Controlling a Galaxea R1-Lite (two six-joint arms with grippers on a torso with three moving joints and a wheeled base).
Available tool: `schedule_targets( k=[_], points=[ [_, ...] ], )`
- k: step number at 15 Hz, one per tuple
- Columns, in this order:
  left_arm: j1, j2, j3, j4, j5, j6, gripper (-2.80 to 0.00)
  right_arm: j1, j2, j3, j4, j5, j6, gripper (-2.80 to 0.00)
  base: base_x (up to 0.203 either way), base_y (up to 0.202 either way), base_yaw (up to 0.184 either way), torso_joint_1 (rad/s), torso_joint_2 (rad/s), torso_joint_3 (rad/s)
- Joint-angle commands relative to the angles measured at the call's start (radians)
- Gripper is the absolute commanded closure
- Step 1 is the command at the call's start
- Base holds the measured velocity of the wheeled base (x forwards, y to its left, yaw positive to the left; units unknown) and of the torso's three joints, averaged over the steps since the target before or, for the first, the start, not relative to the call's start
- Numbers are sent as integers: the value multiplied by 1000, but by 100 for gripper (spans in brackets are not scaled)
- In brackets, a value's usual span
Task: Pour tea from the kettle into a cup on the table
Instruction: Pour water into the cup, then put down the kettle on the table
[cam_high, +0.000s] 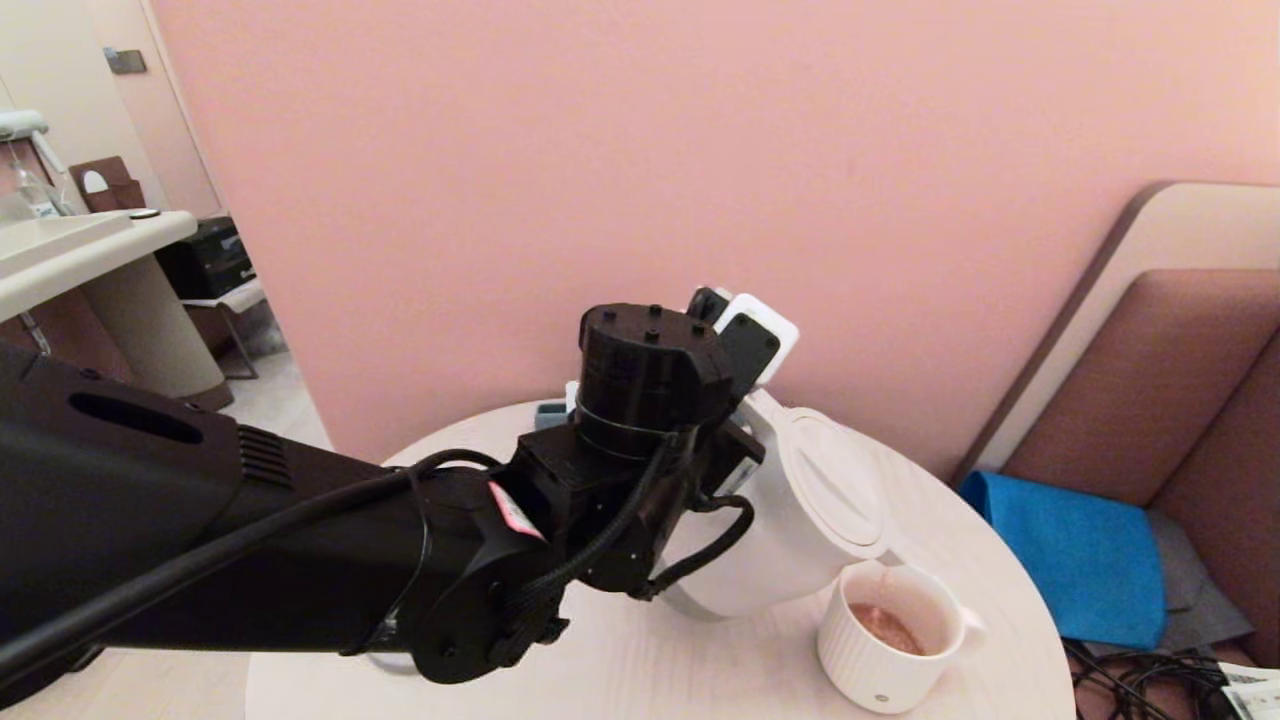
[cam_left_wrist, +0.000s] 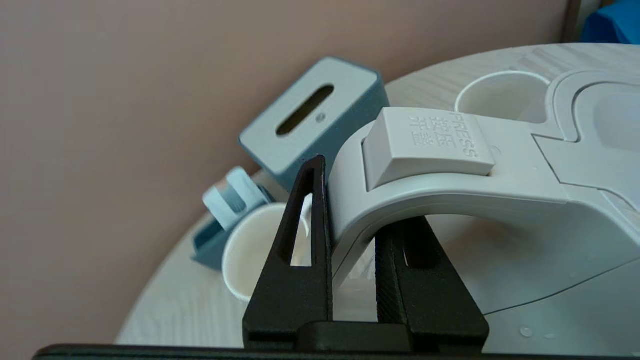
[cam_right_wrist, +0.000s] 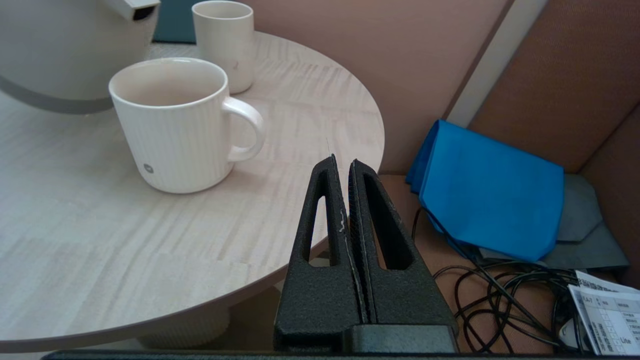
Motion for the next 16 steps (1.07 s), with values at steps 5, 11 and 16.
schedule_targets(
  k=[5, 11, 16],
  points=[
    [12, -40, 48, -3, 1, -232, 0, 0, 0, 1, 0, 0, -1, 0, 0, 0, 0, 0, 0, 0],
    [48, -126, 186, -3, -4, -380, 0, 0, 0, 0, 0, 0, -1, 0, 0, 0, 0, 0, 0, 0],
    [195, -266, 323, -3, -17, -507, 0, 0, 0, 1, 0, 0, -1, 0, 0, 0, 0, 0, 0, 0]
  ],
)
